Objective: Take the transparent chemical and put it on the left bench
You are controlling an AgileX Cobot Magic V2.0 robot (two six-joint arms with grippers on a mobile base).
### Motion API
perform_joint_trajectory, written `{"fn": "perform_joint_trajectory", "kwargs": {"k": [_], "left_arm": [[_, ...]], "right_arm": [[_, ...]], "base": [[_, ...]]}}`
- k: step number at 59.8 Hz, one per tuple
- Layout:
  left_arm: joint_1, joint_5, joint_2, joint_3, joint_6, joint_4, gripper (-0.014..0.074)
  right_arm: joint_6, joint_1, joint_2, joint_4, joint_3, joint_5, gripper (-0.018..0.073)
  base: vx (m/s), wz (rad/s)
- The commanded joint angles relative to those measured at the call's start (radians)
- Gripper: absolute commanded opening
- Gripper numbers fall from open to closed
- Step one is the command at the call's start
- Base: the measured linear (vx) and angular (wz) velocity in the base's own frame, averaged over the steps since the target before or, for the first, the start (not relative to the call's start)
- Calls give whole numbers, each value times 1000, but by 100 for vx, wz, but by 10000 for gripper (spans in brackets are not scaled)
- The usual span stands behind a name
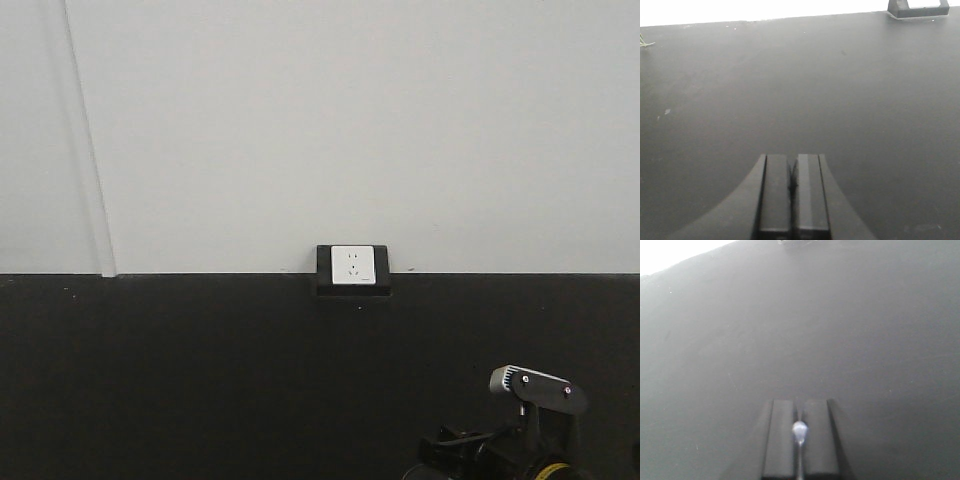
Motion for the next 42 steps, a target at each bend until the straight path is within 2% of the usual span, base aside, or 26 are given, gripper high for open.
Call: {"fn": "perform_joint_trajectory", "kwargs": {"k": [1,16,42], "left_arm": [[-2,-78,-19,16,-8,-1,-3],[-2,-78,-19,16,-8,-1,-3],[-2,-78,-19,16,-8,-1,-3]], "right_arm": [[-21,2,-30,-9,-33,-75,-10],[-52,2,-97,-112,-33,-101,-4],[-73,2,-416,-324,-33,-62,-4]], "base": [[0,0],[0,0],[0,0]]}}
